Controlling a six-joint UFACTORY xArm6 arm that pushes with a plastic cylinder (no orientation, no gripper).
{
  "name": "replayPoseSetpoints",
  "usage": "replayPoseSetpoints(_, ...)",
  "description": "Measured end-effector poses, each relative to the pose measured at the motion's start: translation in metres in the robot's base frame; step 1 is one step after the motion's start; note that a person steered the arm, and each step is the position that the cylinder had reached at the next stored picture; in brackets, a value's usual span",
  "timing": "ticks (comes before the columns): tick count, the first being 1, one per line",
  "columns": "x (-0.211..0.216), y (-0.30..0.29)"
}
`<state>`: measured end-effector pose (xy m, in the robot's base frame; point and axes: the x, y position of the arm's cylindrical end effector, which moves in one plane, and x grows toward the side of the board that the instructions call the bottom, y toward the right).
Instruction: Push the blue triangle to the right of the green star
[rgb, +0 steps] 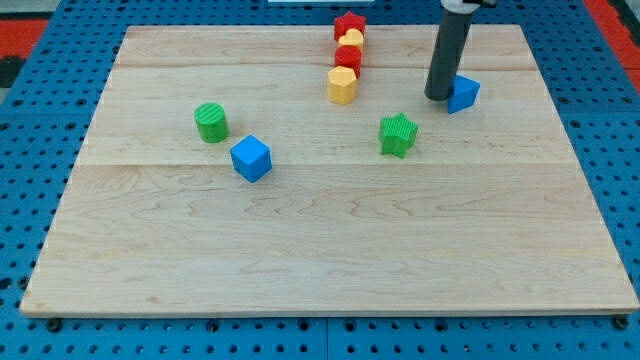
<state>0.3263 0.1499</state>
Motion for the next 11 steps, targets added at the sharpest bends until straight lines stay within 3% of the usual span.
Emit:
replayPoseSetpoints(2, 0.01, 0.024)
replayPoseSetpoints(4, -0.056, 0.046)
replayPoseSetpoints(5, 0.01, 0.053)
replayPoseSetpoints(6, 0.046, 0.046)
replayPoseSetpoints(8, 0.032, 0.063)
replayPoseSetpoints(11, 0.031, -0.13)
